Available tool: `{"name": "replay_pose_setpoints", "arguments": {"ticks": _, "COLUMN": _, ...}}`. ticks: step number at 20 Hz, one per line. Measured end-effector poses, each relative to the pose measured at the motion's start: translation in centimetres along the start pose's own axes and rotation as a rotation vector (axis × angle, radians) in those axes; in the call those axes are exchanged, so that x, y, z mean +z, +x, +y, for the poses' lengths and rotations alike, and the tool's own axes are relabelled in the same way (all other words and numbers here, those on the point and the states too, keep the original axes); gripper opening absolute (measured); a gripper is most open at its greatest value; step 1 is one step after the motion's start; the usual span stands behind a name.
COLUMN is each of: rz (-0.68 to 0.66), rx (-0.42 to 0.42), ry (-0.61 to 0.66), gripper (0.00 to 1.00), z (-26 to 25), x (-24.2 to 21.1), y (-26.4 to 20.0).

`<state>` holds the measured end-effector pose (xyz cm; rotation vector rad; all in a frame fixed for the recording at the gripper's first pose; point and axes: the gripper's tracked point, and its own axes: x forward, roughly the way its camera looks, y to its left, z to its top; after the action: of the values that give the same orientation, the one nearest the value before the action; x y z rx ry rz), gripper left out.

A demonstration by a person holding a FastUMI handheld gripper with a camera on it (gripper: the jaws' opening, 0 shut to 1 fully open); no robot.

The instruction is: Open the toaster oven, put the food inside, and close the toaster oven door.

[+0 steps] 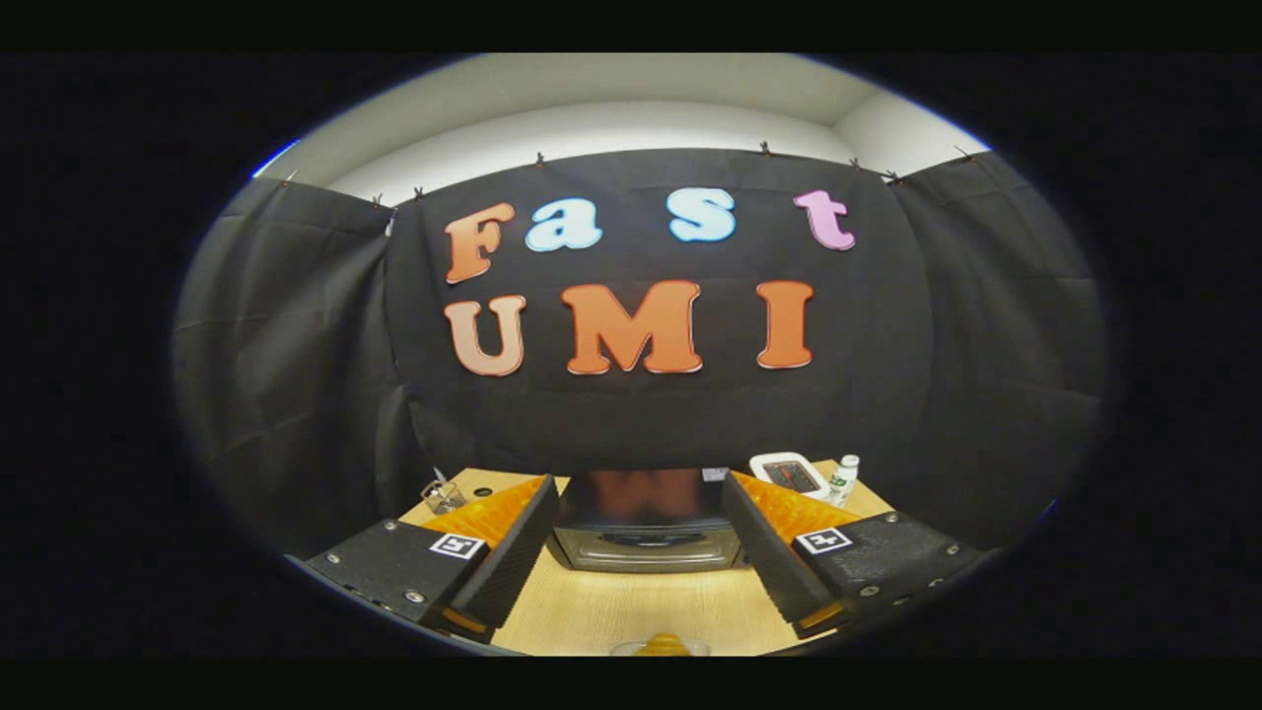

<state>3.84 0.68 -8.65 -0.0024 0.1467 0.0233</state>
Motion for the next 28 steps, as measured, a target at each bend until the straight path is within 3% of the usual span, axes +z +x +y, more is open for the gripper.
{"name": "replay_pose_setpoints", "arguments": {"ticks": 11, "rz": 0.283, "rx": -0.043, "ry": -0.087, "gripper": 0.99, "z": -1.1, "x": -13.9, "y": 10.1}}
{"name": "replay_pose_setpoints", "arguments": {"ticks": 21, "rz": 0.350, "rx": -0.085, "ry": -0.097, "gripper": 0.99, "z": -1.9, "x": -16.5, "y": 16.2}}
{"name": "replay_pose_setpoints", "arguments": {"ticks": 28, "rz": 0.364, "rx": -0.072, "ry": -0.031, "gripper": 0.99, "z": -1.9, "x": -17.6, "y": 16.1}}
